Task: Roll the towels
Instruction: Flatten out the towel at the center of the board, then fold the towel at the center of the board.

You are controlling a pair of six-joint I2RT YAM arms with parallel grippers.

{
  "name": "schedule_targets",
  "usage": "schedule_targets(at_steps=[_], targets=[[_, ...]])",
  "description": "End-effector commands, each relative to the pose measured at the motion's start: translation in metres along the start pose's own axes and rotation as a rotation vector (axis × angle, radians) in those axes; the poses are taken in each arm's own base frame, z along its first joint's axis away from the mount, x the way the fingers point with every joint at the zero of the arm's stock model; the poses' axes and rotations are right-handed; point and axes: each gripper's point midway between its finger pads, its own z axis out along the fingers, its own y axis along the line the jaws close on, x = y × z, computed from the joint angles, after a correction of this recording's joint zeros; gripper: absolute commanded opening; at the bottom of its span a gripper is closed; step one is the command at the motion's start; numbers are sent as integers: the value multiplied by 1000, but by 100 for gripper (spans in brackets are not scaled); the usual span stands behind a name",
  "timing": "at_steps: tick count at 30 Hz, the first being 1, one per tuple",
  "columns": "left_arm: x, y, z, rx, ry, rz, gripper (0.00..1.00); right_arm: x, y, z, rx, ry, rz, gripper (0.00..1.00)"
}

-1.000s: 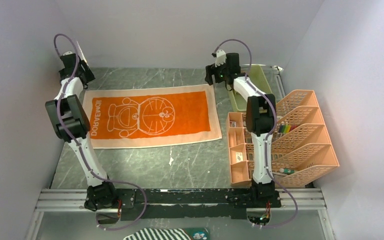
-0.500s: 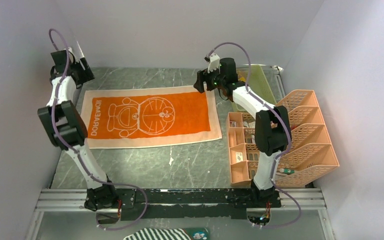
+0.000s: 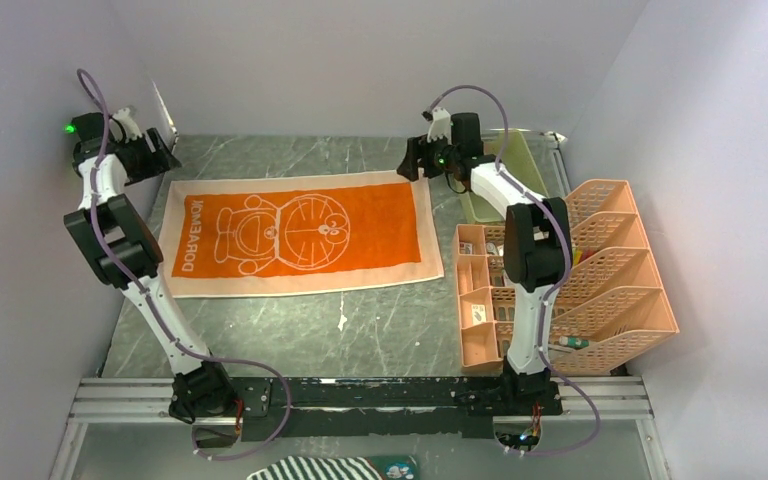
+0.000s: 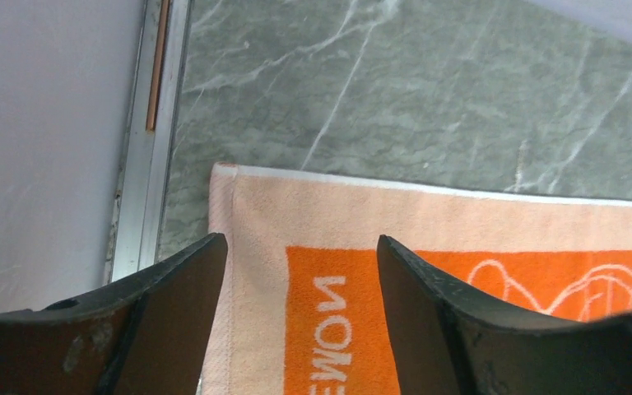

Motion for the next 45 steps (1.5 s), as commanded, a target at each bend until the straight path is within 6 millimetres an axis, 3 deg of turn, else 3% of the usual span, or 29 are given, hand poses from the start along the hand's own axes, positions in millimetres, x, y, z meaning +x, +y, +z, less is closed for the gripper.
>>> schedule_targets(at_steps=[1,5,13,25,27,31,35,37,39,42,45], targets=[[35,31,22,-68,47,3,74,17,10,10,-98,5,37,72],[45,50,42,-145,37,17,57,27,11,12,-133,-4,64,72],[38,76,67,-276,19,60,59,26,22,6,-197,-36,70,71],[66,72,70,-415,101,102,56,19,21,-2,-194,-55,60,71],[66,69,66,-415,97,113,46,15,20,-6,-184,-59,51,71],[71,63,60,-434,106,129,45,11,17,-11,-165,-66,42,71],[68,62,51,-464,94,129,44,13,-7,-5,-95,-37,84,72],[59,59,46,-463,71,125,25,19,-25,3,-49,-3,117,71],[48,53,40,-450,39,125,15,24,-40,9,5,24,119,70],[30,45,32,-434,-3,127,7,25,-54,15,66,39,110,70],[15,40,23,-434,-33,135,7,22,-69,19,126,43,102,69]])
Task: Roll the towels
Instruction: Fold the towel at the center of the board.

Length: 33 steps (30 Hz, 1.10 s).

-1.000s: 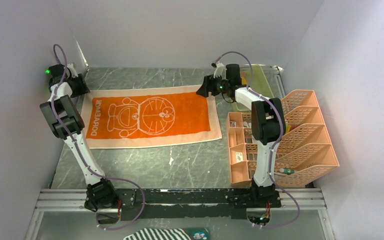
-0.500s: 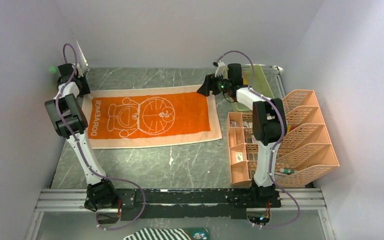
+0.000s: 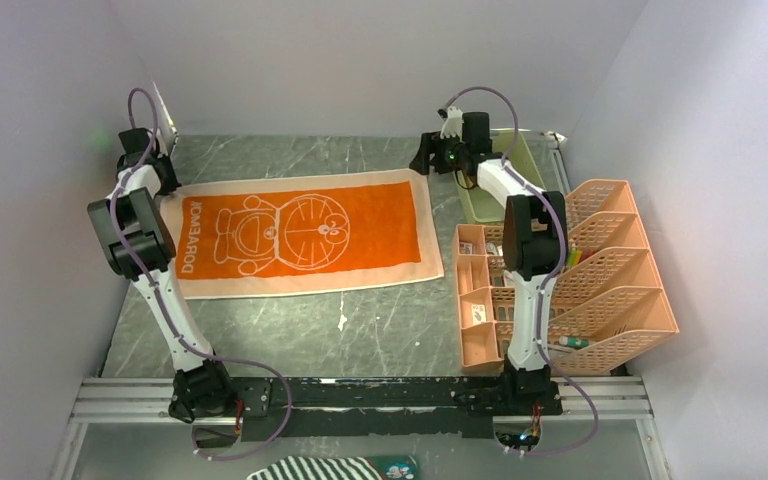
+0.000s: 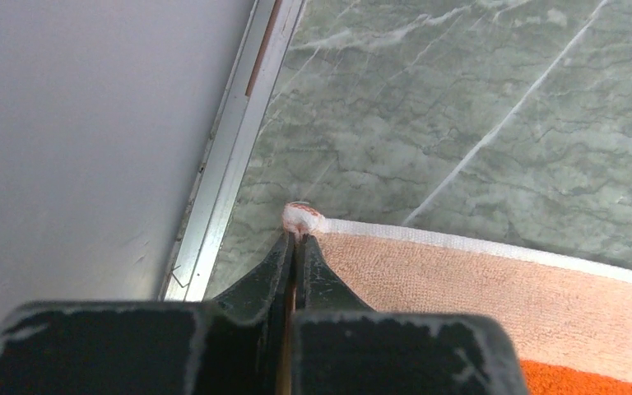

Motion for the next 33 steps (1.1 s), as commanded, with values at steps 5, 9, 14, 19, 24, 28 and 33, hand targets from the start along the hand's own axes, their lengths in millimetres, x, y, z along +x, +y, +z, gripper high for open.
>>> schedule_targets(at_steps=[5,9,14,19,24,28,33], targets=[[-54,6,-45,-18,-115,0,7,15,-38,35,166,108,-82,68],[-56,5,-51,-11,-123,5,7,20,-50,49,215,130,-78,61],[-59,6,-55,-10,-130,0,7,32,-62,52,258,155,-77,57],[-57,4,-56,-2,-129,-1,7,45,-67,57,275,178,-79,54],[-53,3,-57,1,-123,-1,7,53,-67,63,267,193,-85,48],[-52,3,-56,3,-119,1,7,58,-69,64,286,209,-103,41],[-52,1,-57,12,-119,-3,7,67,-76,66,317,242,-142,28]])
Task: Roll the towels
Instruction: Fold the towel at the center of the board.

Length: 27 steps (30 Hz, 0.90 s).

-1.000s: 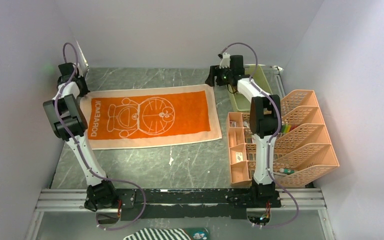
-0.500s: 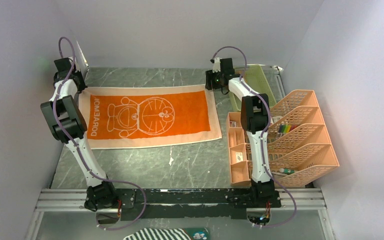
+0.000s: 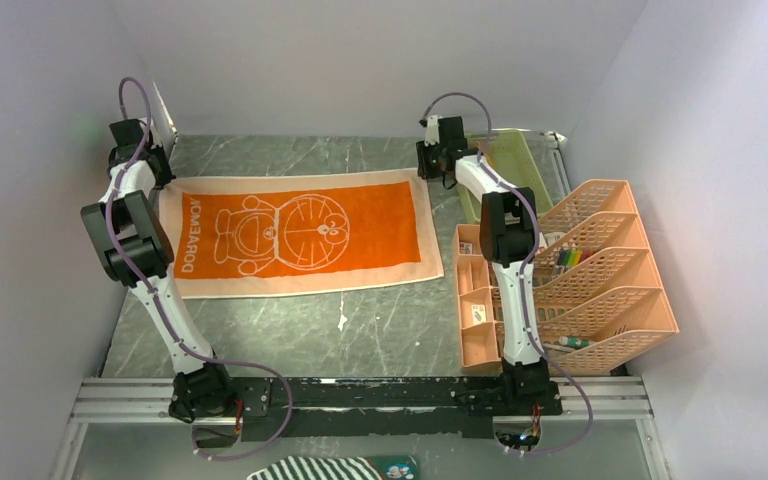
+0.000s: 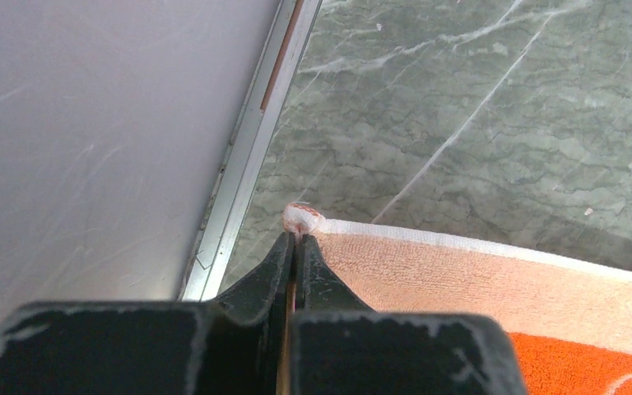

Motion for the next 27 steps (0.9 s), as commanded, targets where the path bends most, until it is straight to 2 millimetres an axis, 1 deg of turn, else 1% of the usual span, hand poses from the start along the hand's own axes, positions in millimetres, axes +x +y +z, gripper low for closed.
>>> schedule_targets(at_steps=[1,2,4,5,7,10,15,17,19,21,23,26,27], targets=[[-26,-1,-20,18,-67,-4,7,21,-4,17,45,60,-56,22],[-26,-3,-21,25,-68,-6,7,23,-6,18,55,66,-65,17],[-26,-7,-22,53,-78,-13,7,25,-8,20,62,70,-72,0],[-26,-13,-23,79,-85,-12,7,23,-8,21,59,64,-75,0],[-25,-17,-22,98,-89,-20,7,17,-6,21,51,47,-77,0],[-26,-26,-23,128,-95,-45,7,-8,-8,11,44,-19,-71,0],[-43,-43,-26,142,-141,-35,7,-59,-25,-18,55,-161,-20,0],[-49,-47,-23,147,-151,-33,7,-77,-34,-25,70,-199,-18,0],[-57,-47,-19,145,-163,-39,7,-88,-42,-28,85,-221,-26,0],[-62,-46,-12,135,-175,-37,7,-94,-49,-28,97,-243,-34,0],[-73,-46,-4,140,-189,-25,7,-98,-57,-26,107,-261,-41,0],[-80,-46,7,142,-185,-14,7,-100,-67,-23,119,-273,-55,0],[-79,-46,12,143,-183,-14,7,-103,-69,-23,123,-280,-59,0]])
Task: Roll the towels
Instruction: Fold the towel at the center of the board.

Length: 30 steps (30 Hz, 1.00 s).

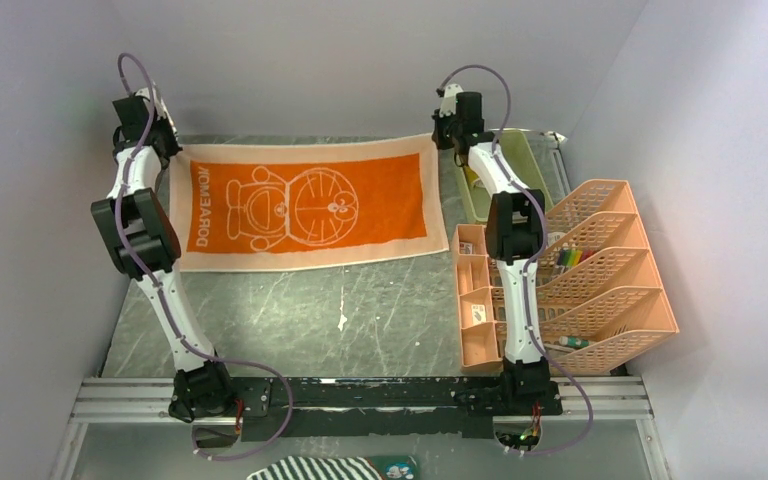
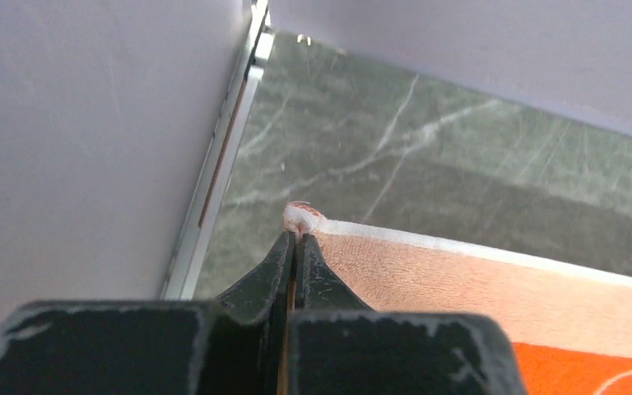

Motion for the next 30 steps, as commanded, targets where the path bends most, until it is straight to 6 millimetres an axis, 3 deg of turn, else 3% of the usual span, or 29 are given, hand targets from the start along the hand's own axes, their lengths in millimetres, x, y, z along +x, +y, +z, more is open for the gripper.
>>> schedule_targets(at_steps=[1,6,11,19,30], targets=[[-10,-1,19,21,-23,11,7,-21,-26,3,49,-73,-39,0],[-15,-3,30,43,-69,18,7,-30,-29,5,55,-114,-73,0],[-16,-5,26,54,-84,24,7,-31,-26,-1,47,-112,-96,0],[18,1,-1,13,-100,36,7,-25,-8,-42,36,-179,-192,0],[38,10,-58,-62,-132,-27,7,10,29,-105,-28,-135,-232,0]])
